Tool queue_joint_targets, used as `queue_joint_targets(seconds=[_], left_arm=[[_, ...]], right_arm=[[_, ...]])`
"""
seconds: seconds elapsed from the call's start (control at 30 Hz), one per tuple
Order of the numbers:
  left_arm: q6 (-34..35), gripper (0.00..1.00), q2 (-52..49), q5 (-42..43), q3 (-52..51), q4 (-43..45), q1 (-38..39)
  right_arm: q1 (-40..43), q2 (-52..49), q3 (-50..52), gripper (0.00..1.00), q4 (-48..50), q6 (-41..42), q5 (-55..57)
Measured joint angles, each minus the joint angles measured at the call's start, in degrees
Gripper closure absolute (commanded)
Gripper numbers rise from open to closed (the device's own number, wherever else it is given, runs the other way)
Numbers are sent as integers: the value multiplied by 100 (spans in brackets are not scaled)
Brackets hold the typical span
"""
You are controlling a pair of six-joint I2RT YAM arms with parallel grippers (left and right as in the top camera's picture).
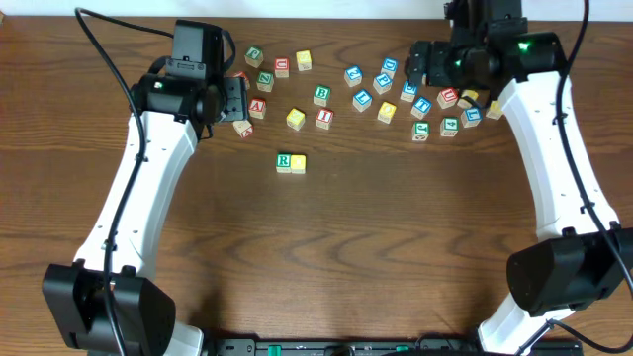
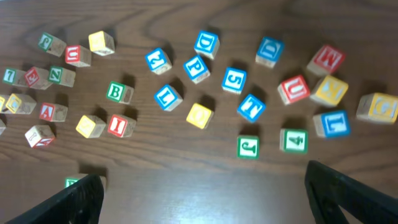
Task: Spell out ROBOT
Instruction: 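Raise the left gripper and retract it to the upper left, then move the right gripper over the green B block in the cluster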
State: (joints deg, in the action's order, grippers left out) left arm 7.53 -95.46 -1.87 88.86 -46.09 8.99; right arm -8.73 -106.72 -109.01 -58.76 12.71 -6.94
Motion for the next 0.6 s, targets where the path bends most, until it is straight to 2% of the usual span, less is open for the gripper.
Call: queue_joint_targets(seconds=[0.07, 0.13, 0.4, 0.5, 0.53, 0.6], left_arm=[[-4, 16, 0, 2, 0, -2, -44], [0, 11, 0, 0, 0, 0, -94], [-11, 8, 0, 0, 0, 2, -254], [-11, 12, -2, 0, 0, 2, -258], [-11, 21, 0, 0, 0, 2, -258], [-46, 30, 0, 2, 0, 2, -258]], right_arm=[[-20, -11, 0, 4, -59, 109, 66], [-20, -50, 0, 4, -142, 203, 129], [-20, -313, 0, 1, -433, 339, 188], [-52, -337, 0, 1, -433, 343, 205], [-81, -337, 0, 1, -424, 343, 212], [-155, -337, 0, 4, -385, 343, 229]])
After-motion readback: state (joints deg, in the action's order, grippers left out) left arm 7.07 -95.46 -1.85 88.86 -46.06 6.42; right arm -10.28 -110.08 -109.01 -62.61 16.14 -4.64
